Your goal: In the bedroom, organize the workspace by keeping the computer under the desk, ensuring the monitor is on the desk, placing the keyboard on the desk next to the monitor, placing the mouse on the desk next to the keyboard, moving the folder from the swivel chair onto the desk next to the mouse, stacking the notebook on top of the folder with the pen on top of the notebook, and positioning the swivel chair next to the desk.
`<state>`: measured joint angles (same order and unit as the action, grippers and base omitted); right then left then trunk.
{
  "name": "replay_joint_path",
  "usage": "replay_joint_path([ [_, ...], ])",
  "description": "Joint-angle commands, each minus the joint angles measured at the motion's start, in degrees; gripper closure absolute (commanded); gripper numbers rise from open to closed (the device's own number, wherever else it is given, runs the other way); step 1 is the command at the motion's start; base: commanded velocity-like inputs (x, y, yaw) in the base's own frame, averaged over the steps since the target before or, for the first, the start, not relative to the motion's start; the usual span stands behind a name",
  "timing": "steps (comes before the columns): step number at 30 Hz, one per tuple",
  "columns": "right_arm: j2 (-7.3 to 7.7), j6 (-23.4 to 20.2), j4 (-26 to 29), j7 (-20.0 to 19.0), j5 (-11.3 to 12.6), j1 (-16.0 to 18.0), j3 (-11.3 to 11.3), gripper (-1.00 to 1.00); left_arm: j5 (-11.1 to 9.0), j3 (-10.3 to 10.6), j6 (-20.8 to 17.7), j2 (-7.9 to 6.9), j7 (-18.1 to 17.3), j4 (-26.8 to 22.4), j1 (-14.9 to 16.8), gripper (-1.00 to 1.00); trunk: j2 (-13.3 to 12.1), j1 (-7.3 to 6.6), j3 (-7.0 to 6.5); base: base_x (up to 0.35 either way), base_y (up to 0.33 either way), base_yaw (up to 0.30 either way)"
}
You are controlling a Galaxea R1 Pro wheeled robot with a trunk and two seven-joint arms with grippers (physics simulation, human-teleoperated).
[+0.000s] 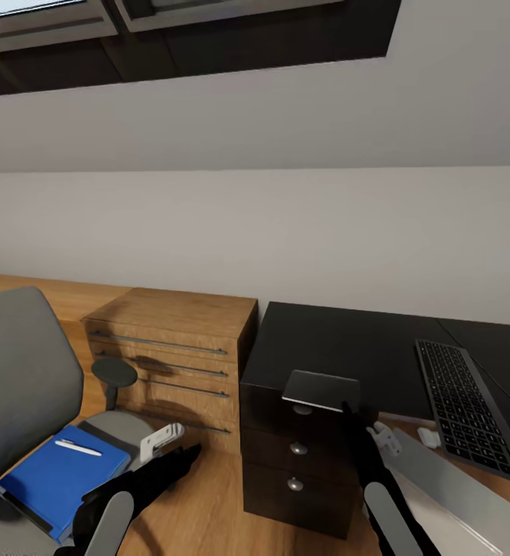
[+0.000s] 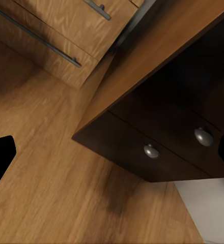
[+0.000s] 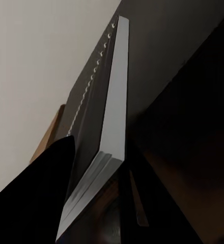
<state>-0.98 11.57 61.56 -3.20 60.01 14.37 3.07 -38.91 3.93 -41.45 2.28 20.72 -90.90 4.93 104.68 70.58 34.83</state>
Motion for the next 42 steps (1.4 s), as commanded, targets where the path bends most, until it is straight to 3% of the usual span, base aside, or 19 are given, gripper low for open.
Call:
replay_joint_path([
  [1, 0.01, 0.3, 0.0, -0.3, 0.6, 0.0, 0.1, 1.0, -0.6, 0.0, -0.1, 0.01, 0.6, -0.1, 0.0, -1.0, 0.4, 0.22, 0.24, 0.0, 0.0, 0.0],
  [5, 0.02, 0.3, 0.0, -0.3, 0.5, 0.0, 0.1, 1.0, -0.6, 0.0, -0.1, 0.01, 0.6, -0.1, 0.1, -1.0, 2.0, 1.1, 0.96, 0.0, 0.0, 0.0],
  [31, 0.02, 0.3, 0.0, -0.2, 0.1, 0.0, 0.1, 1.0, -0.8, -0.1, -0.1, -0.08, 0.6, -0.1, 0.0, -1.0, 2.0, 1.1, 0.96, 0.0, 0.0, 0.0],
  [32, 0.02, 0.3, 0.0, -0.2, 0.0, 0.0, 0.1, -1.0, -0.8, -0.1, -0.1, -0.08, 0.6, -0.1, 0.0, -1.0, 2.0, 1.1, 0.96, 0.0, 0.0, 0.0],
  [42, 0.02, 0.3, 0.0, -0.1, -0.9, 0.0, 0.1, -1.0, -1.4, -0.1, -0.1, -0.12, 0.6, 0.0, 0.0, -1.0, 2.0, 1.1, 0.96, 0.0, 0.0, 0.0],
])
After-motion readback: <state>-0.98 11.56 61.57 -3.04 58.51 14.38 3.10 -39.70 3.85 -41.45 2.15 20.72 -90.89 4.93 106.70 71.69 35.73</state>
